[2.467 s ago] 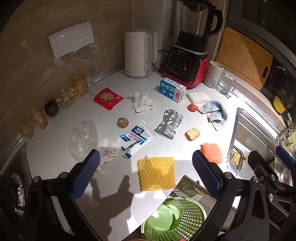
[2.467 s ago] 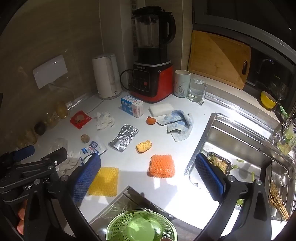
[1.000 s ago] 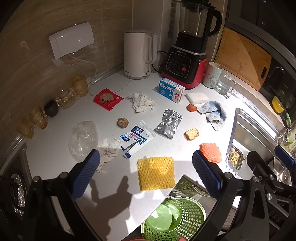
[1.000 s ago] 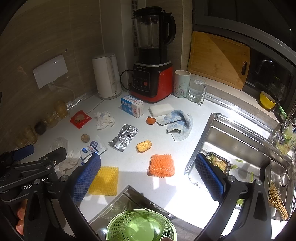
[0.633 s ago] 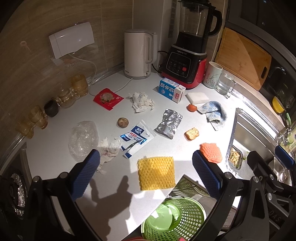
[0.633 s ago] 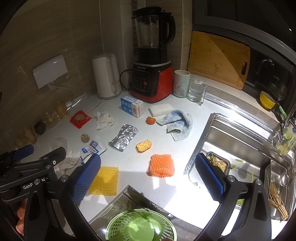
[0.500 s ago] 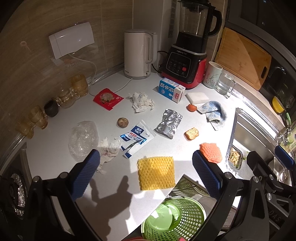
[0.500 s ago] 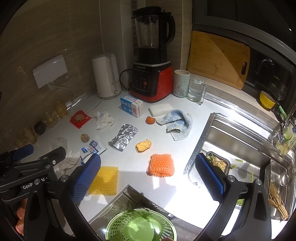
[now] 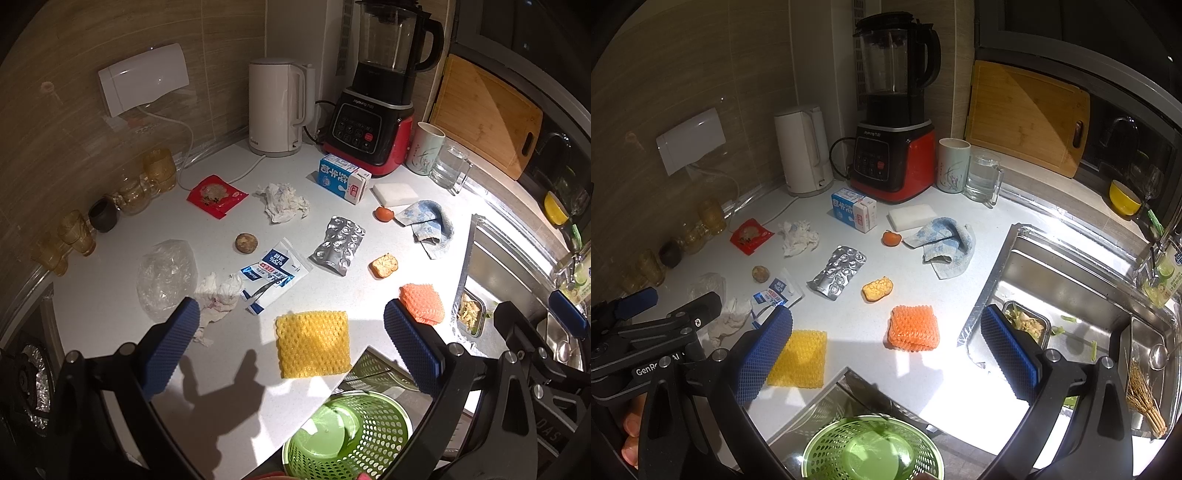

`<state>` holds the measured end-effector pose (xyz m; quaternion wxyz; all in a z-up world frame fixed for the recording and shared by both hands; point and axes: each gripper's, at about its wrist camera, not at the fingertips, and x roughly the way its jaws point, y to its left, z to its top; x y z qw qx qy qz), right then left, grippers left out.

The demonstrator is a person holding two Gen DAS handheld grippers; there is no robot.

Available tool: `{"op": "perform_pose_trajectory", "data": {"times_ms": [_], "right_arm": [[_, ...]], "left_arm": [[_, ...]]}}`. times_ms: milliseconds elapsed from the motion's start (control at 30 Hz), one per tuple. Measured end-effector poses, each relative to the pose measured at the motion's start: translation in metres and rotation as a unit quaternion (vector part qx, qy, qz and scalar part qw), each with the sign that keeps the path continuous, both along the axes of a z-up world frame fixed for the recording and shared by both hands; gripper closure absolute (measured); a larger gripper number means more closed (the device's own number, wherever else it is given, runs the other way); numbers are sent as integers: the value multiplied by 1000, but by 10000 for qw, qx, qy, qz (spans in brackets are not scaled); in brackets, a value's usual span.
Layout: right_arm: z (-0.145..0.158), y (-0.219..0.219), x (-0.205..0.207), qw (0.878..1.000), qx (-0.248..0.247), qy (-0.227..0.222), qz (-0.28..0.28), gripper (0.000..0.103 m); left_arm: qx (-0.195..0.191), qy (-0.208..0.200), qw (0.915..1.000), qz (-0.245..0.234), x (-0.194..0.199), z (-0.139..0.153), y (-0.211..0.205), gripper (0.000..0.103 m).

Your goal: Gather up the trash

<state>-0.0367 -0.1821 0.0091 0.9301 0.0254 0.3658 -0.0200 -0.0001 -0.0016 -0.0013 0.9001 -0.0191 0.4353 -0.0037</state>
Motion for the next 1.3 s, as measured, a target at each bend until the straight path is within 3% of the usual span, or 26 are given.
{"op": "perform_pose_trajectory", "data": {"times_ms": [400,633,800,1067,1200,1300], "right_arm": [[-13,-9,3,10000,-27,-21,-20,2],[-61,-30,26,9997,-46,224,16,2],[-104,-49,40,9991,37,432,38,2],[-143,-71,60,9974,229,675,73,2],[-155,-73,72,9965,265,772,179,2],[-162,-70,83,9954,292,863,285,2]], "left_arm": [[-33,26,9999,-158,4,-20,2,8],[61,178,9992,-365,17,-75,-2,8],[57,507,9974,-502,29,-119,-13,10],[-21,1110,9933,-334,49,-176,-35,33],[47,966,9952,-168,48,-177,-43,39],[53,931,9956,-133,48,-175,-45,60]]}}
